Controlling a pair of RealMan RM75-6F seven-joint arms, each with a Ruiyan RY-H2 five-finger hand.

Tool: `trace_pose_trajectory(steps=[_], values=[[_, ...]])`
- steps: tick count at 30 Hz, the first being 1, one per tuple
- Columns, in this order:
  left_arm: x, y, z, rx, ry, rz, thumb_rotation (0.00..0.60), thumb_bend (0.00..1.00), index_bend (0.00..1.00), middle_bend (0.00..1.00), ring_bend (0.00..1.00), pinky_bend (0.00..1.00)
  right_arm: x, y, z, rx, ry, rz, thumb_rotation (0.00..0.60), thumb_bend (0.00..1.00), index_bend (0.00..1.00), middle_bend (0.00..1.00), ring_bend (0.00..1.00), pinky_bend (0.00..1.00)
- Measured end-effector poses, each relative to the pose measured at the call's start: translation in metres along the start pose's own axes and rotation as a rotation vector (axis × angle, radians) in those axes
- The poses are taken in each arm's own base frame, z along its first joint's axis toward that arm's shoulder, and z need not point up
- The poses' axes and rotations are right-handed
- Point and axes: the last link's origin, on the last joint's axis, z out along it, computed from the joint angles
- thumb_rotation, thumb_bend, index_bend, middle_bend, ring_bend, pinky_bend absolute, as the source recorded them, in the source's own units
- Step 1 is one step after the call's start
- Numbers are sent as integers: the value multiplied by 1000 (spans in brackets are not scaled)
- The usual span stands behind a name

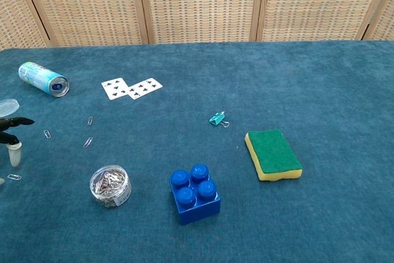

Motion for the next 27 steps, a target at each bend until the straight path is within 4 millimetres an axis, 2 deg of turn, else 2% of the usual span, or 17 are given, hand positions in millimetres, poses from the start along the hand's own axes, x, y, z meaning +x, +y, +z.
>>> trace_pose_trajectory(steps=[8, 15, 27], values=[[-3, 3, 2, 1, 1, 7, 600, 321, 511, 0, 0, 0, 0, 0, 0, 2, -1, 7, 600, 0, 0, 0, 0, 0], [-2, 1, 3, 12, 0, 6, 600, 387, 523, 0, 0, 0, 1, 0, 1, 6, -2, 11, 600, 0, 0, 0, 0, 0], [-3, 1, 2, 15, -12, 11, 600, 402, 523, 0, 0, 0, 1, 0, 0, 6, -3, 13, 600, 0, 0, 0, 0, 0]])
